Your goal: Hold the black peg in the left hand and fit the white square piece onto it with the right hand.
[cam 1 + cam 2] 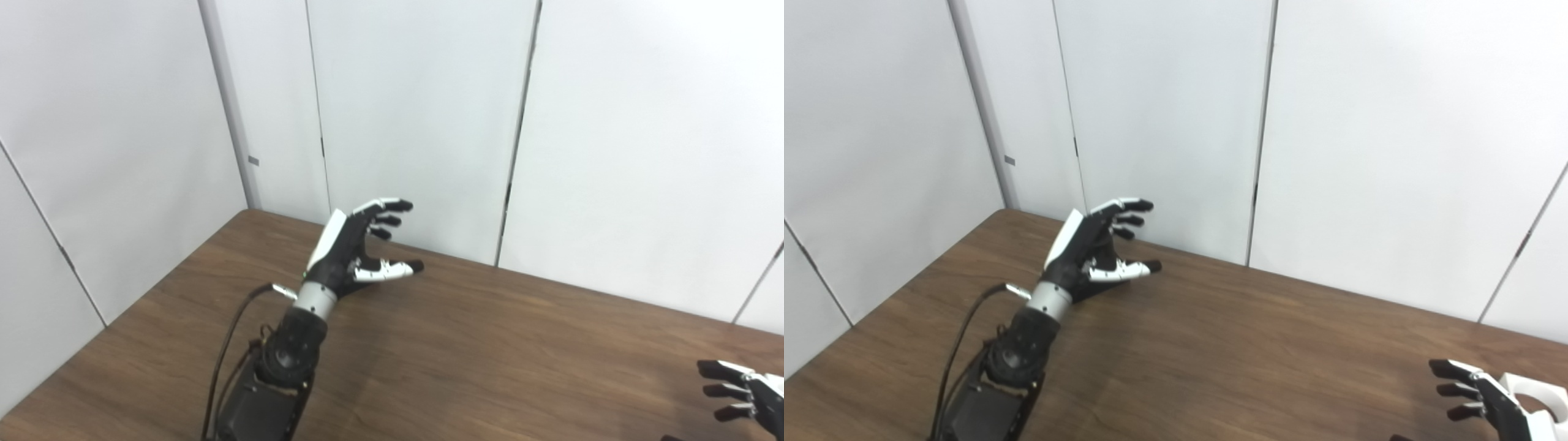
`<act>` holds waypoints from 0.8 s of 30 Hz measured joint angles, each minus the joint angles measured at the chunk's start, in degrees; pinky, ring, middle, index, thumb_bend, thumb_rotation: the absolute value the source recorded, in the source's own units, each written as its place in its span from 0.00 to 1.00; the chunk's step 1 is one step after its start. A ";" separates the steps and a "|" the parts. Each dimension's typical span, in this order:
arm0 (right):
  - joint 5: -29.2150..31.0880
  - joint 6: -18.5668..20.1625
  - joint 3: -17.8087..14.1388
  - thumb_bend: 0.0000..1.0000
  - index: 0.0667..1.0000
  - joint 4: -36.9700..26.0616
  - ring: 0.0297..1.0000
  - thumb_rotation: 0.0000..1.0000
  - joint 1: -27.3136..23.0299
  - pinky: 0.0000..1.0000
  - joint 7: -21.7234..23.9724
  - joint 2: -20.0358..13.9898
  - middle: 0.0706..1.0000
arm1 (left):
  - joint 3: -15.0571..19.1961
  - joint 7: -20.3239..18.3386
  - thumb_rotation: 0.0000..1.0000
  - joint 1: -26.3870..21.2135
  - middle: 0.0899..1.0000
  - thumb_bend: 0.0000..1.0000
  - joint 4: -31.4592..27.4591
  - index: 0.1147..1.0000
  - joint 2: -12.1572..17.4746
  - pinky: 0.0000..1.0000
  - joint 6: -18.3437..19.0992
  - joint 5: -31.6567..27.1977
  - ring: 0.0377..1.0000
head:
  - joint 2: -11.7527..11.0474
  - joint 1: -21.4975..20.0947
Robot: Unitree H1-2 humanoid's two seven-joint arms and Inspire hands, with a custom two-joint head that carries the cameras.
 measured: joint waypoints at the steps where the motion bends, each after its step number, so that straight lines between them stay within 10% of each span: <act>1: 0.09 0.03 -0.02 0.57 0.66 -0.26 0.63 0.00 0.00 0.48 0.04 0.00 0.68 | -0.25 0.30 0.10 -0.41 0.83 0.82 0.15 0.71 1.04 0.76 0.07 1.56 0.85 | 0.00 0.00; 12: 0.07 0.54 -0.14 0.57 0.66 -1.02 0.63 0.00 0.16 0.47 0.69 0.01 0.68 | -0.68 3.46 0.19 -2.10 0.87 0.91 5.70 0.72 4.76 0.70 0.36 7.11 0.90 | 0.26 -0.26; 24: 0.05 1.16 -0.23 0.58 0.66 -2.14 0.62 0.00 0.29 0.47 0.81 0.14 0.68 | -3.82 4.44 0.39 -3.85 0.97 1.00 8.19 0.81 9.07 0.90 8.57 17.70 1.00 | 0.53 -0.62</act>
